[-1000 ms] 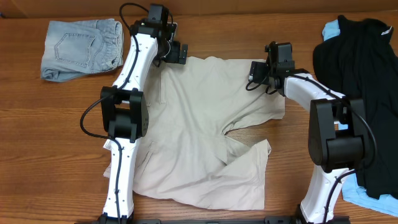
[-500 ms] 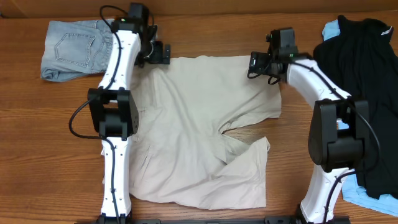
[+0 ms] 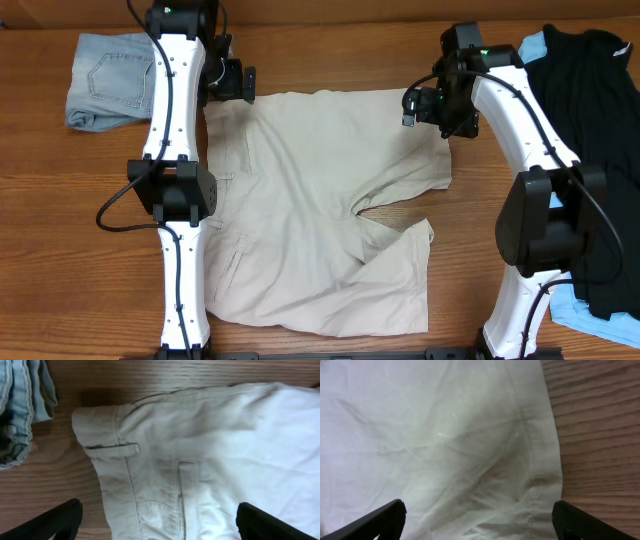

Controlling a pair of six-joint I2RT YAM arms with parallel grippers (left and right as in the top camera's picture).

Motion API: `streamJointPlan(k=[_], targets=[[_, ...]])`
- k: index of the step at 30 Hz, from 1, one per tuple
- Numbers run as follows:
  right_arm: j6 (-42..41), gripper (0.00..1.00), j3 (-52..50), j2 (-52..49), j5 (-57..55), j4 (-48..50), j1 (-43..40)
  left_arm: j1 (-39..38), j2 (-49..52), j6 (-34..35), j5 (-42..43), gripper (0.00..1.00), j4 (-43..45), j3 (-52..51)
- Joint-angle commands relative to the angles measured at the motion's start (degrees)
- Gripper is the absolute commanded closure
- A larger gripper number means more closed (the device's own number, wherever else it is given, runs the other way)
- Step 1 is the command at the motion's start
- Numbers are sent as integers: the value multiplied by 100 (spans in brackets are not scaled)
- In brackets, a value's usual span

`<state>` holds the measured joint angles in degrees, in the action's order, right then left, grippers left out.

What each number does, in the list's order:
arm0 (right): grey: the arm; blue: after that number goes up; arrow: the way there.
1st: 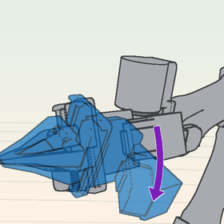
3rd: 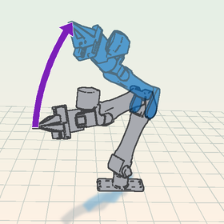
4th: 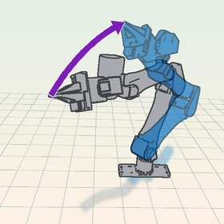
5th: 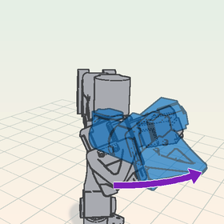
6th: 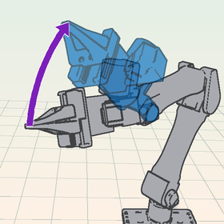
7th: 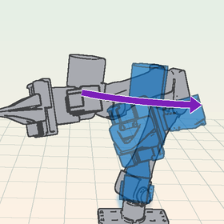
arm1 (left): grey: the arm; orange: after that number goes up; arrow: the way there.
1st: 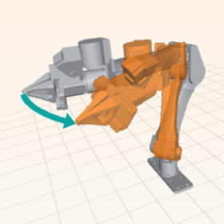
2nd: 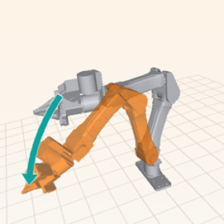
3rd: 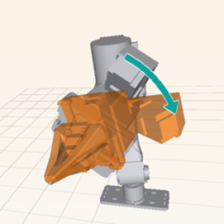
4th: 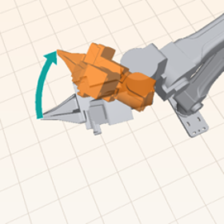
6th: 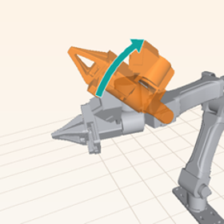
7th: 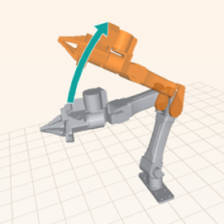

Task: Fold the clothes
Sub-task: 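Pull the waistband upward with both grippers to spread the shorts flat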

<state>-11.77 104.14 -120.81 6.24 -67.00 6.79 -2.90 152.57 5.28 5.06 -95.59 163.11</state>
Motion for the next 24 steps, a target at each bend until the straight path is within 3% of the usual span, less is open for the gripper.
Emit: streamJointPlan(k=[1,2,5,8,15,17,21,24], targets=[[-24,5,-227,57,96,72,-15,39,-103,382,-254,6,94,-601],[-22,7,-262,57,96,111,-15,37,-103,396,-254,11,133,-776],[-22,9,-354,57,96,264,-15,24,-103,396,-275,50,328,-1320],[-22,9,-369,57,142,348,-11,7,-103,400,-249,71,551,-1781],[-22,10,-369,57,157,391,-4,-28,-103,420,-249,86,1303,-2586],[-22,10,-369,57,155,396,-4,-28,-103,426,-251,87,1679,-2771],[-31,11,-369,57,155,439,-4,-28,-98,529,-258,90,2660,-3128],[-68,11,-369,52,155,597,-4,-28,-98,597,-271,93,3978,-3576]])
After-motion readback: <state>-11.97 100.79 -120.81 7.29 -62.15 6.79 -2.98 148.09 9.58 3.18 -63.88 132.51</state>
